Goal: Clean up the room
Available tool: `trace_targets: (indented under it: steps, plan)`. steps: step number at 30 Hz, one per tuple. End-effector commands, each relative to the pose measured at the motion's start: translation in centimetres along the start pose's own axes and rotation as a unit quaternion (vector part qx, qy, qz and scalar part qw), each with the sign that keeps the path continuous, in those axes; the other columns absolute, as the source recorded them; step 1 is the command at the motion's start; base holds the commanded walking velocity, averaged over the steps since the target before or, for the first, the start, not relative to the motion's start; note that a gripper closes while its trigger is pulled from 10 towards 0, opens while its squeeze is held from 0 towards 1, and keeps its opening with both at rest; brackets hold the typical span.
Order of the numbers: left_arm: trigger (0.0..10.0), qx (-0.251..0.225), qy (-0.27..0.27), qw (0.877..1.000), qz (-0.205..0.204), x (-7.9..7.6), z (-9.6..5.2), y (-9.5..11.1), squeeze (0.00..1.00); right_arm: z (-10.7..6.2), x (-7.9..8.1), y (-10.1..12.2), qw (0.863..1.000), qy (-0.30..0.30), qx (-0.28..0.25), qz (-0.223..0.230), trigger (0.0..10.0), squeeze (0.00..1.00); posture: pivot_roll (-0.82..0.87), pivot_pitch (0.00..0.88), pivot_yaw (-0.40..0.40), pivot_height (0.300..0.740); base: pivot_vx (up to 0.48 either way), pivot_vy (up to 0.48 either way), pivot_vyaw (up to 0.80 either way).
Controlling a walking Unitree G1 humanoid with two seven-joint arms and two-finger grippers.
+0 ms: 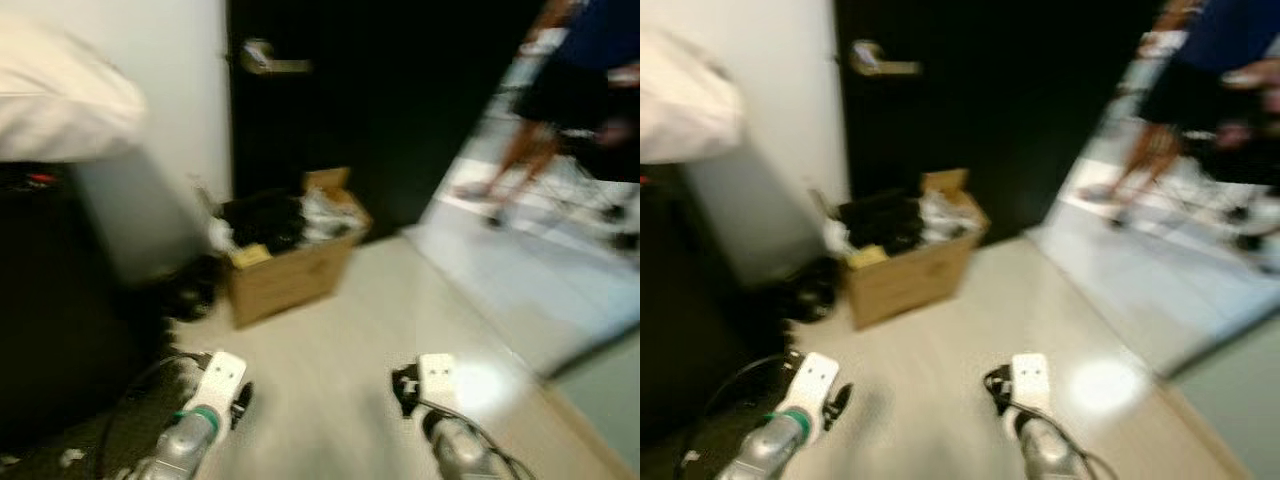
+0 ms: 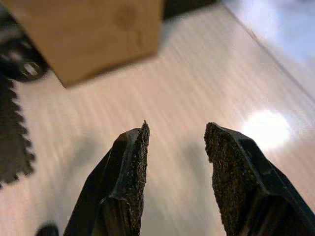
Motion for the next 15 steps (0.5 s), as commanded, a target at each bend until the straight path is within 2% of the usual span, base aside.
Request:
trace_targets:
  steps: [1, 5, 8, 15]
  plan:
    - [10.0, 0.041, -0.004, 0.999, -0.008, -0.2, -0.4, -1.9, 0.0, -0.7, 0.0, -2.1, 0.999, -0.001, 0.045, -0.005, 10.0, 0.0, 0.05, 0.0, -0.025, 0.74, 0.0, 0.0, -0.78]
    - [10.0, 0.069, -0.009, 0.997, -0.012, -0.3, -0.7, -3.2, 0.0, -1.0, 0.6, -3.3, 0.997, 0.013, 0.07, -0.003, 10.0, 0.0, 0.05, 0.0, -0.026, 0.74, 0.0, 0.0, -0.78]
    - [10.0, 0.099, -0.02, 0.995, -0.021, -0.6, -1.2, -4.6, 0.0, -1.3, 2.2, -4.6, 0.994, 0.051, 0.097, -0.004, 10.0, 0.0, 0.05, 0.0, -0.024, 0.74, 0.0, 0.0, -0.78]
    - [10.0, 0.122, -0.014, 0.992, -0.039, -0.6, -1.4, -5.6, 0.0, -1.1, 2.9, -4.5, 0.993, 0.064, 0.103, -0.012, 10.0, 0.0, 0.06, 0.0, -0.02, 0.74, 0.0, 0.0, -0.78]
Point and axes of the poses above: a point about 5 cm out from each wrist's last joint towards the gripper, its own z axis pointing out of the wrist towards the gripper, its own y axis along the axis of the wrist's last joint, x = y × z, the point moved 1 cm from there along z, pointing out of the wrist towards the gripper, and after that the axes turned 10 degrees about z, right-handed, at the moved point
